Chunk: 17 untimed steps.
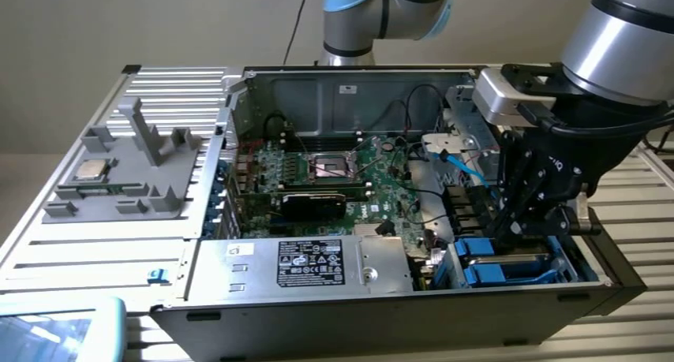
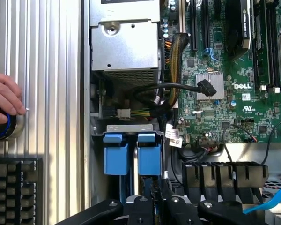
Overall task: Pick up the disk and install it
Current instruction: 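Insert the second disk wire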
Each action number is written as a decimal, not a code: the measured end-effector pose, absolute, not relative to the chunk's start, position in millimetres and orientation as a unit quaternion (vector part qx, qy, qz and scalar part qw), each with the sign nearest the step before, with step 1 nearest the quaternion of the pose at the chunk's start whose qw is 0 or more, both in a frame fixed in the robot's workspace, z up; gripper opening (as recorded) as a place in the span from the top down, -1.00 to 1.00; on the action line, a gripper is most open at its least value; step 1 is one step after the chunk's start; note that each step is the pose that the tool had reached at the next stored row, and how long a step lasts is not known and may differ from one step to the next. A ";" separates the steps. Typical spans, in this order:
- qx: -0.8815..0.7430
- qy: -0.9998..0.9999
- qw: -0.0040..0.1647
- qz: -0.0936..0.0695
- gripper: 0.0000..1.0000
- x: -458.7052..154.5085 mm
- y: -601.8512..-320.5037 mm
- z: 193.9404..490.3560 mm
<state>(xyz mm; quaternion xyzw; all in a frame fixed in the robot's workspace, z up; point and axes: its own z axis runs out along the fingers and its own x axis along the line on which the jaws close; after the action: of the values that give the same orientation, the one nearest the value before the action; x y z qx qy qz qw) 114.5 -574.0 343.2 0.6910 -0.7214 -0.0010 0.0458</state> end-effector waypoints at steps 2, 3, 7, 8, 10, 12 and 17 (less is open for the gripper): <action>0.691 -0.721 0.046 -0.001 0.69 114.7 -573.9 343.1; 0.691 -0.721 0.046 -0.001 0.69 114.8 -573.9 343.1; 0.691 -0.721 0.045 0.000 0.69 115.0 -573.9 342.7; 0.691 -0.721 0.044 0.001 0.69 115.0 -573.9 342.6; 0.691 -0.722 0.043 0.002 0.69 115.0 -573.9 342.2; 0.691 -0.722 0.043 0.002 0.69 115.0 -573.9 341.7; 0.691 -0.722 0.043 0.002 0.69 115.0 -573.9 340.6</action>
<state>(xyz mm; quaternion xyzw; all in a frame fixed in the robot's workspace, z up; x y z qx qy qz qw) 115.0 -573.9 340.6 0.6910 -0.7216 0.0022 0.0427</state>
